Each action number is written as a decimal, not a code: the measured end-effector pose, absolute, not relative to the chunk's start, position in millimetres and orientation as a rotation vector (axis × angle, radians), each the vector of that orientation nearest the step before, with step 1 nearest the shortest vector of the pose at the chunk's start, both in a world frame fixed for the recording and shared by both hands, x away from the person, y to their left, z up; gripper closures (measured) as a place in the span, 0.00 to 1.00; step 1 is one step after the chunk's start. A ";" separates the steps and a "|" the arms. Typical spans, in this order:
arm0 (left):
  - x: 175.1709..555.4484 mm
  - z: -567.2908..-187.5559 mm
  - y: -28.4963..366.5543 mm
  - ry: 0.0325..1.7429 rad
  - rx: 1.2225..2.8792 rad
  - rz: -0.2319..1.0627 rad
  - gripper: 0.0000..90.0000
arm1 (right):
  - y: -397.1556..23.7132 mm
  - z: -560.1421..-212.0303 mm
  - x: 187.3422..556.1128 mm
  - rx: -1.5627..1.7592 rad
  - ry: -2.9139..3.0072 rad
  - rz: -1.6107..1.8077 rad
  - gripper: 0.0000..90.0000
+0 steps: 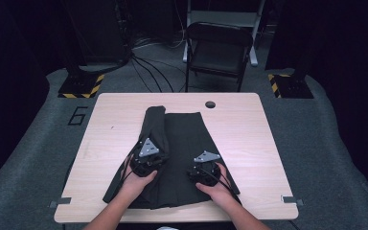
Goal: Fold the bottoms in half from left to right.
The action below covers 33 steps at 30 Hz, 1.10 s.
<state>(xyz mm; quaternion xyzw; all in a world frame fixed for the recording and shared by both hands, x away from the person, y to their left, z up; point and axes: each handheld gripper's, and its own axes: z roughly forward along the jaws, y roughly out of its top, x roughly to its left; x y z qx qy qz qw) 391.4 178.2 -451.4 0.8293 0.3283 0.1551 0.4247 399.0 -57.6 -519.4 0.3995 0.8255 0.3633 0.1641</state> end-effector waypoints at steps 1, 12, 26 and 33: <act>391.4 -452.7 177.0 0.821 2.075 0.370 0.94 | -57.7 -519.5 399.1 1.135 2.353 1.036 0.44; 384.9 -484.8 160.6 0.802 2.147 0.309 0.94 | -58.6 -519.8 399.4 1.118 2.355 1.038 0.44; 384.8 -498.5 160.7 0.824 2.178 0.280 0.89 | -58.6 -518.6 398.1 1.133 2.359 1.028 0.44; 371.4 -462.8 181.9 0.814 2.108 0.312 0.72 | -60.0 -517.4 398.2 1.135 2.362 1.025 0.45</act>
